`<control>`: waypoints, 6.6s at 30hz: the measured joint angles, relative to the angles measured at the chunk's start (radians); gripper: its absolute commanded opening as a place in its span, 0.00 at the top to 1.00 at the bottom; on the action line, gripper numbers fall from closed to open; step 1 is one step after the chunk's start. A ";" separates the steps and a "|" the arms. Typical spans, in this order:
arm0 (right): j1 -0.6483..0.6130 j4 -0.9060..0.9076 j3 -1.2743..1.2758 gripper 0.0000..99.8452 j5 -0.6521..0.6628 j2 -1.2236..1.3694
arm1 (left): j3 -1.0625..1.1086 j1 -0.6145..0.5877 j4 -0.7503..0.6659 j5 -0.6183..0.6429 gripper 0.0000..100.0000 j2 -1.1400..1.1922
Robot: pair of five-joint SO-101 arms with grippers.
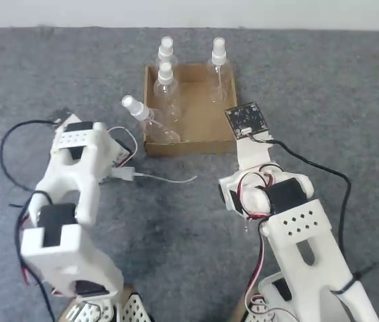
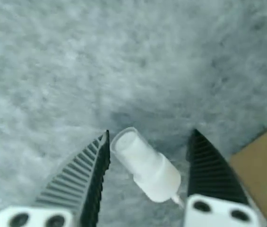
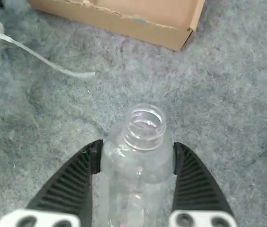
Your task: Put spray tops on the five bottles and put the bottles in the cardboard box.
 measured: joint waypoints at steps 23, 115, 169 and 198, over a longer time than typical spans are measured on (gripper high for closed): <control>-0.002 0.000 0.000 0.92 0.000 0.000 | -0.124 0.020 0.081 -0.054 0.99 0.057; -0.184 -0.061 0.256 0.95 0.138 -0.410 | 0.549 -0.064 -0.041 -0.212 0.99 -1.338; -0.249 -0.199 0.654 0.97 0.304 -1.065 | 0.196 0.258 -0.104 -0.215 0.99 -1.381; -0.318 -0.250 0.723 0.97 0.416 -1.065 | 0.255 0.462 -0.184 -0.213 0.99 -1.381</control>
